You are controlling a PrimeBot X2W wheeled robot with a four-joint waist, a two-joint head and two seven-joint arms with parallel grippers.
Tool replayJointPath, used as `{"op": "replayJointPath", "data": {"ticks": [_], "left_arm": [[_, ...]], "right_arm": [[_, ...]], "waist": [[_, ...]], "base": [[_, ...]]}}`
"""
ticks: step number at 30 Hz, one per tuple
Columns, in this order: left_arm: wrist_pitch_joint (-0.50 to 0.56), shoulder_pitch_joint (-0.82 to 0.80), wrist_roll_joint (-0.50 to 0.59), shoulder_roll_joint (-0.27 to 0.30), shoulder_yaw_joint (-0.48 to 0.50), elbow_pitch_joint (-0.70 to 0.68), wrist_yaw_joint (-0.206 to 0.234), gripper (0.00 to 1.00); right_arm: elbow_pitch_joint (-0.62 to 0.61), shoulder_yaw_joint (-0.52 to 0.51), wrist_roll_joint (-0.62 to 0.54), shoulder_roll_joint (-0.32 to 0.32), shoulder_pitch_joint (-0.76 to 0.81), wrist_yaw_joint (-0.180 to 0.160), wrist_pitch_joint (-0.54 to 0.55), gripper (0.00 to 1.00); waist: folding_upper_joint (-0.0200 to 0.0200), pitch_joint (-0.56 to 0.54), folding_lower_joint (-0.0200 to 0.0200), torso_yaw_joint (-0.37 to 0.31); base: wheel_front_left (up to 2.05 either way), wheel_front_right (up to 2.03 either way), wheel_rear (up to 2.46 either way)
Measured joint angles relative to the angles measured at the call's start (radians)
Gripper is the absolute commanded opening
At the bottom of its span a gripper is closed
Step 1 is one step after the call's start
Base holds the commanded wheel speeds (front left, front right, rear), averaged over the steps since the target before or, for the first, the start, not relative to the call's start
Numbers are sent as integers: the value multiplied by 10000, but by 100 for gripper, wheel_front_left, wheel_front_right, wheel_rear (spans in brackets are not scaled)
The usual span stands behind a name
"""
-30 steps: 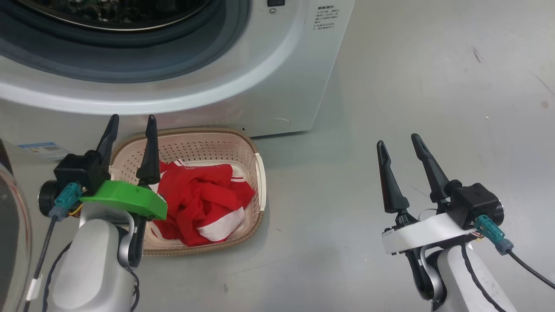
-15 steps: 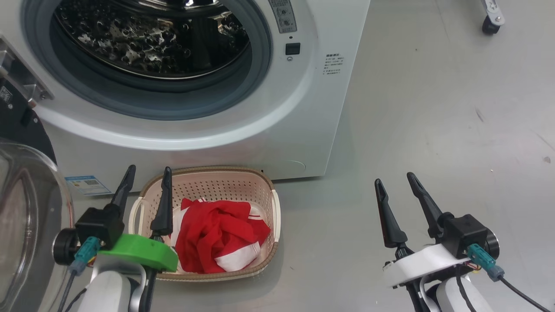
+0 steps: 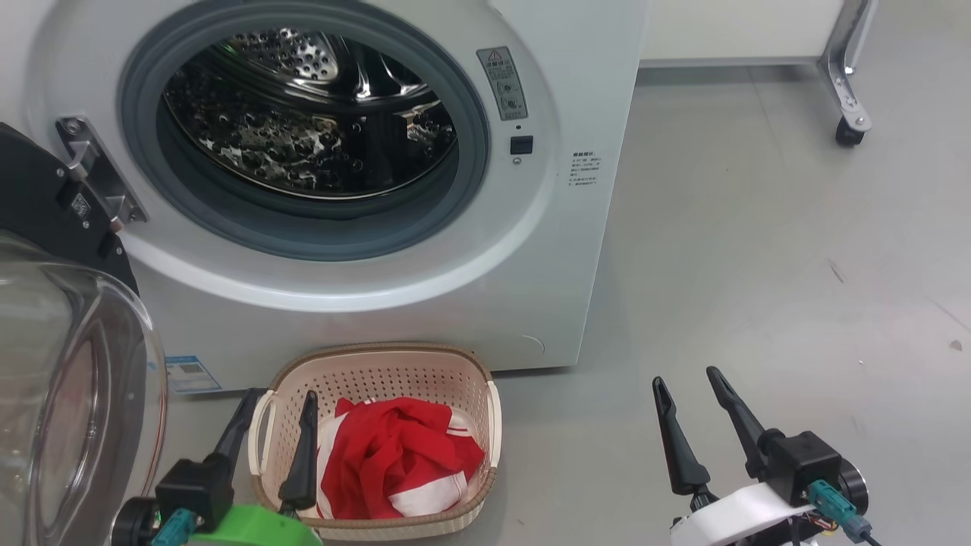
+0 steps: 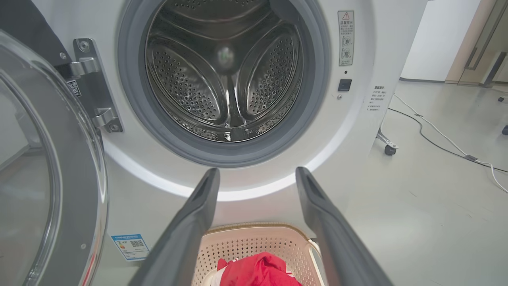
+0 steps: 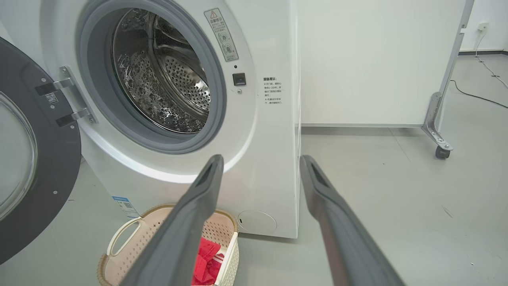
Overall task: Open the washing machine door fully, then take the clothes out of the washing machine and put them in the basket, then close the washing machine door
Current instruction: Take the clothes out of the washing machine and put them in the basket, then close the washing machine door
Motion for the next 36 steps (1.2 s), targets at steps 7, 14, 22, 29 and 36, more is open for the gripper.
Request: {"op": "replayJointPath", "data": {"ticks": [7, 14, 22, 29, 36], "left_arm": [[98, 754, 0, 6, -48, -558, 192, 100], [196, 1158, 0, 12, -157, -1085, 339, 100], [447, 1452, 13, 13, -259, -1549, 430, 100], [556, 1672, 17, 17, -270, -1866, 581, 100], [702, 1820, 46, 27, -282, -2226, 675, 100]], "right_arm": [[-86, 35, 0, 12, 312, -10, 0, 100], [-167, 102, -2, 15, 461, -12, 0, 100], [-320, 100, -17, 29, 606, -88, 0, 100], [-345, 100, -19, 31, 627, -96, 0, 100], [-435, 98, -21, 33, 638, -102, 0, 100]], "waist": [[0, -336, 0, -10], [0, -469, 0, -8], [0, -470, 0, -34], [0, -449, 0, -41], [0, -410, 0, -68]], "base": [[0, 0, 0], [0, 0, 0], [0, 0, 0], [0, 0, 0], [0, 0, 0]]}}
